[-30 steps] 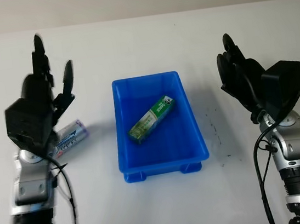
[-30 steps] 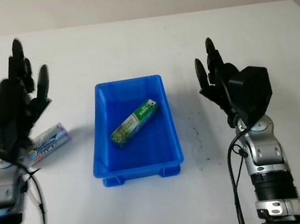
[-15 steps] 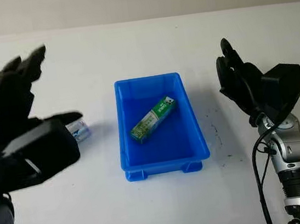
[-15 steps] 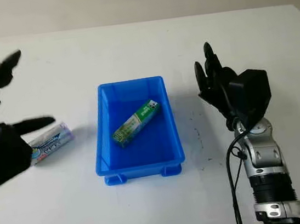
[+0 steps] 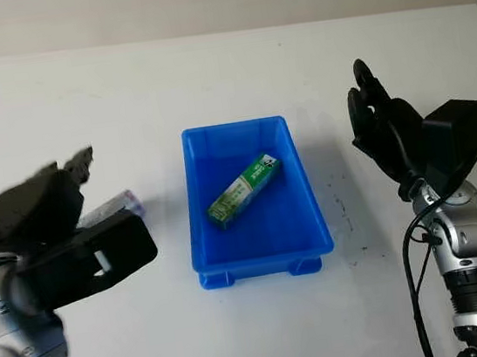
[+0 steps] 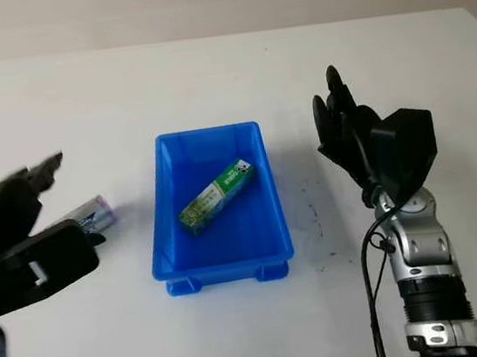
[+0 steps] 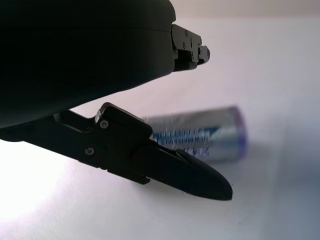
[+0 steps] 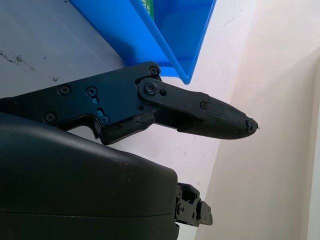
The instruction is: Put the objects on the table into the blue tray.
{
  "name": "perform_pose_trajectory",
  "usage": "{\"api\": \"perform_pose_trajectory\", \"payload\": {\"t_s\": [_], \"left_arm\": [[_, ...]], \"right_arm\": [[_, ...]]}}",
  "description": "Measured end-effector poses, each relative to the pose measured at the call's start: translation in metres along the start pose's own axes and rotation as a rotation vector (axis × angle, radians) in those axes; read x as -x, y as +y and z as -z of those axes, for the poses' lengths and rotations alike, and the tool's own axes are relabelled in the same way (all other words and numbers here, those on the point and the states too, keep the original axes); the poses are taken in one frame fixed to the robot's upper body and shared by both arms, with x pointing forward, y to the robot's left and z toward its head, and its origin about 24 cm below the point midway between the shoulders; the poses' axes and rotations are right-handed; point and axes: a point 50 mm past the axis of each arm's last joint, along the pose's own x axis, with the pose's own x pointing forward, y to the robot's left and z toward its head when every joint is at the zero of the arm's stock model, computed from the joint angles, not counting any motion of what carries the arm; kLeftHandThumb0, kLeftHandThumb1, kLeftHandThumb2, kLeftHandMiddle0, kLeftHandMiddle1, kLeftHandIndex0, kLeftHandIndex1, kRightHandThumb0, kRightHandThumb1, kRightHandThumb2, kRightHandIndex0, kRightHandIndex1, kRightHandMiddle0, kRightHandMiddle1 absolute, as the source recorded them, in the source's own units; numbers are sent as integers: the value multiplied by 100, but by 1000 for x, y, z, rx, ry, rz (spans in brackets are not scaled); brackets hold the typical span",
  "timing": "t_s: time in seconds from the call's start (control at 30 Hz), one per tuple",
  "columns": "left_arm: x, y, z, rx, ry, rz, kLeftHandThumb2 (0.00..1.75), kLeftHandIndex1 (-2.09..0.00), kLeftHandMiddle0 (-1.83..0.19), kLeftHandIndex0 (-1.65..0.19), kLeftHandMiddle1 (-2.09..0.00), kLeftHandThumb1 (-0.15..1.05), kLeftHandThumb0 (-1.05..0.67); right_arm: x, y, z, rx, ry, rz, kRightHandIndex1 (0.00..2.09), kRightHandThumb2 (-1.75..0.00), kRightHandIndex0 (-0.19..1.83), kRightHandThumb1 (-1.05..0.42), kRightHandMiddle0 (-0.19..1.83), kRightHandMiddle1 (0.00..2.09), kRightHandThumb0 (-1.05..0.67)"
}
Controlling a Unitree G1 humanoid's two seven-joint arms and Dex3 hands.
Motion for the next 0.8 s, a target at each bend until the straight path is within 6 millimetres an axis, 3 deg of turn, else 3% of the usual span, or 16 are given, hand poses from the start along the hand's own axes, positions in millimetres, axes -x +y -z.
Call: {"api": "perform_pose_trajectory", "payload": {"t_s": [0.07,0.1,0.13,0.17,0.2,0.23,0.33,0.4,0.43,0.47,0.6,0.8], "left_arm": [[-7,-10,-1,-52,20,24,5,-7,-16,-7,-9,96,-75],[-9,-13,-2,-70,20,24,6,-10,-10,-11,-47,95,-74],[-12,-13,-4,-80,16,12,6,-15,7,-18,-121,94,-73],[-14,-12,-6,-82,12,3,6,-17,13,-20,-146,93,-73],[-15,-12,-8,-79,6,-5,6,-23,-5,-26,-177,93,-72],[-17,-12,-10,-79,3,-9,6,-35,-38,-28,-196,96,-70],[-21,-12,-14,-138,-7,-31,13,-75,-84,-15,-208,103,-66],[-23,-15,-16,-187,-8,-42,24,-129,-93,-3,-209,104,-61],[-23,-15,-17,-206,-9,-57,29,-174,-97,-1,-209,105,-58],[-23,-16,-17,-220,-14,-75,32,-191,-99,-6,-209,105,-57],[-16,-18,-20,-246,-72,-136,34,-208,-108,-46,-209,105,-52],[12,7,-34,-180,-221,-351,27,-209,-84,-21,-209,105,-45]], "right_arm": [[0,-1,0,-2,-2,5,0,-68,-19,-105,-19,0,-73],[0,-2,0,-2,-2,7,0,-68,-19,-105,-19,0,-72],[0,-2,-1,-3,-2,10,0,-68,-19,-105,-19,0,-72],[0,-2,-1,-3,-3,10,0,-68,-19,-105,-19,0,-72],[0,-2,-1,-3,-3,9,0,-68,-19,-105,-19,0,-71],[0,-2,-1,-5,-4,8,0,-68,-19,-105,-19,0,-72],[1,-3,-1,-9,-5,3,0,-67,-19,-105,-19,0,-72],[1,-4,-1,-7,-6,3,0,-66,-19,-105,-19,0,-73],[1,-5,-1,-6,-6,4,0,-66,-19,-105,-19,0,-73],[1,-6,-1,-6,-7,5,0,-65,-19,-105,-19,0,-73],[2,-7,-1,-7,-7,10,0,-65,-19,-105,-19,0,-73],[2,-7,-1,-12,-8,9,0,-64,-19,-105,-19,0,-72]]}}
